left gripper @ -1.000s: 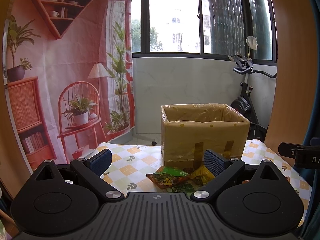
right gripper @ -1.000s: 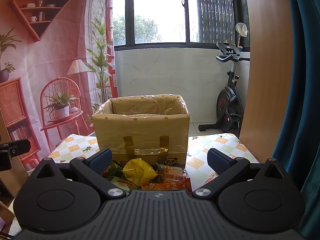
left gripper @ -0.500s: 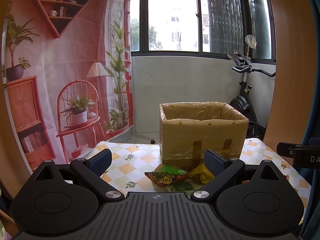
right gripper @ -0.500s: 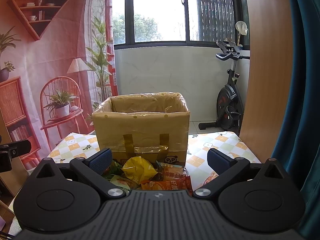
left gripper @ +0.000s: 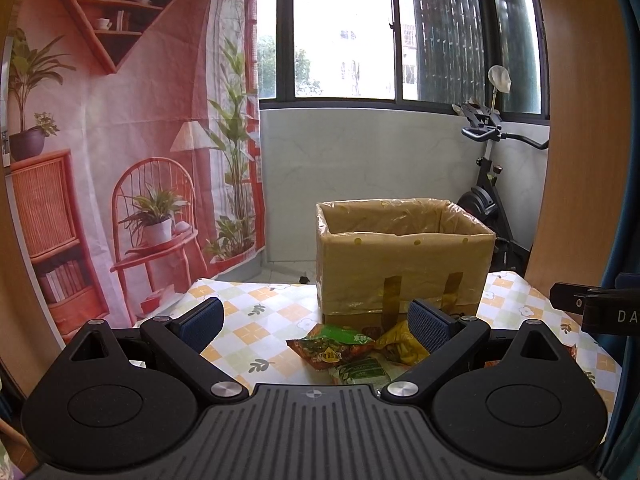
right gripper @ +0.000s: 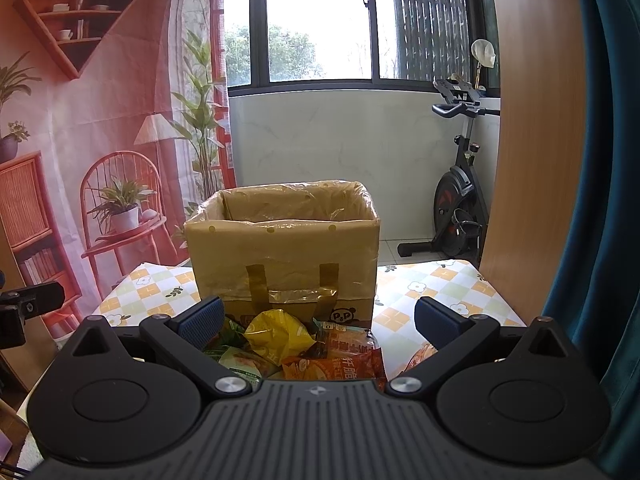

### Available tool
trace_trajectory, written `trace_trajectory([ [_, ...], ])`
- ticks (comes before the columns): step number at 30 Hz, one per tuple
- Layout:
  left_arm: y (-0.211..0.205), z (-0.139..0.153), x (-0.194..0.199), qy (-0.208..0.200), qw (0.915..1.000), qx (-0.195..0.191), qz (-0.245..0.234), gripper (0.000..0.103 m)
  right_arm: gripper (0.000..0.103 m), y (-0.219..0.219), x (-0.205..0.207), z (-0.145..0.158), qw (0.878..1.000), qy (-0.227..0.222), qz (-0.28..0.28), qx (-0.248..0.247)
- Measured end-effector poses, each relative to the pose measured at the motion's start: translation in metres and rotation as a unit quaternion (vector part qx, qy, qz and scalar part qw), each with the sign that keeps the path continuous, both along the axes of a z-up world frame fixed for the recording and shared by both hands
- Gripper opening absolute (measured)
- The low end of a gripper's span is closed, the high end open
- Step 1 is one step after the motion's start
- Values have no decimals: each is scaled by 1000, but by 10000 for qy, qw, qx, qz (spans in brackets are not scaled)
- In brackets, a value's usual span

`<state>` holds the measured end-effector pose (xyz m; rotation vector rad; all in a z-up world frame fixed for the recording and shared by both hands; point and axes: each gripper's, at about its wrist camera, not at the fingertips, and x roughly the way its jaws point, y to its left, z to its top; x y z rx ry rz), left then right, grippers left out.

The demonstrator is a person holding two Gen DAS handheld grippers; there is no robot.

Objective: Organize snacks
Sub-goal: 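Move both tools down toward the snack bags in front of the box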

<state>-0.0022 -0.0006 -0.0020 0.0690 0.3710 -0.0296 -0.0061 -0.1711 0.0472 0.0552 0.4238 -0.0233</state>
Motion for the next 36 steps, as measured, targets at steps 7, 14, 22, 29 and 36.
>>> trace_trajectory([
  [7,-1,0,0,6,10000,2,-4,100,103,0,-1,-4,10000,15,-1,0],
  [14,-1,-2,0,37,10000,-4,-9,100,103,1,-3,-8,10000,55,-11,12],
  [22,7,-1,11,143,9998,-75,116,100,103,-1,0,-5,10000,1,-37,-1],
  [29,22,3,48,-54,9993,145,334,100,103,-25,14,14,9981,-560,-250,2],
  [36,26,-7,87,18,9998,202,74,100,103,-51,42,15,9964,-794,-271,132],
])
